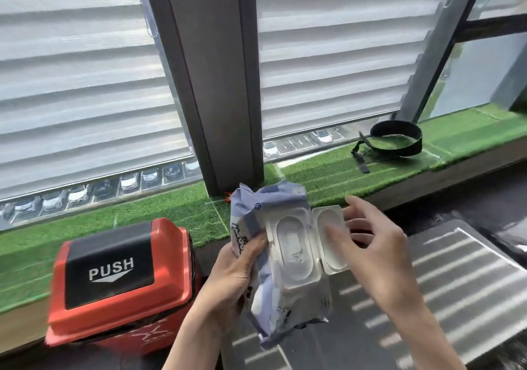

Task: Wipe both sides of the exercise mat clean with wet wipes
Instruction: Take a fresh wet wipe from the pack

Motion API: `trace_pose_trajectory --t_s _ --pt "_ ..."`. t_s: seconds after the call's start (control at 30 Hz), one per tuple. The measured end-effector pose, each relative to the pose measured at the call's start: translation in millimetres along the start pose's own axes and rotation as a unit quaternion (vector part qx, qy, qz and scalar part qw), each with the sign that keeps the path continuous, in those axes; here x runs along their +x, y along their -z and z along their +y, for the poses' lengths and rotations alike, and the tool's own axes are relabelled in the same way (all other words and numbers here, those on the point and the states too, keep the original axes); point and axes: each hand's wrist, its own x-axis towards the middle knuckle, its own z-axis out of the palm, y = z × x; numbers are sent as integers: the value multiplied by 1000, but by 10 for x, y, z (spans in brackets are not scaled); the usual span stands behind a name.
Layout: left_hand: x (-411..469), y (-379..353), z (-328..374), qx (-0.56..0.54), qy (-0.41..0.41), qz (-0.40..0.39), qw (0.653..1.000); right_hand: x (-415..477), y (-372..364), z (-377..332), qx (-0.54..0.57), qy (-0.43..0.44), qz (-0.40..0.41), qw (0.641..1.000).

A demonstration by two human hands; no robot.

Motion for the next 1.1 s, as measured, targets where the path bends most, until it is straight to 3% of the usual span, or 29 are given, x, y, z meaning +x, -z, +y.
trace_pose_trajectory --t_s 0.07,0.1,0.17,0.23,0.33,0.5,0.7,0.83,0.97,1.1 --pt "-11 16 34 -5 -1 -10 1000 -15 -69 -45 -169 134 122 969" --pt "-9 32 50 -4 1 -14 1000 -30 -96 -47 -191 209 128 951" --pt "-18 88 71 -15 8 -26 1000 -115 -160 -133 -127 280 40 951" --pt "-39 136 83 -35 15 -40 998 -188 -214 -180 -63 271 -75 957" --pt "-50 218 54 -40 21 -44 998 -209 -311 -165 -76 262 -139 952" --pt "-77 298 -49 -42 32 -35 998 -215 -410 -218 -138 303 -108 937" --pt "-161 326 -88 20 21 -52 998 -55 -482 -402 -210 222 -32 952" --pt "-216 329 -91 9 37 -41 998 -172 -541 -426 -131 141 -42 980" --pt "-229 342 -126 -36 59 -27 997 -311 -465 -465 -10 86 -116 990" --pt "-232 347 -188 -66 76 -15 995 -425 -494 -387 -81 132 -129 979"
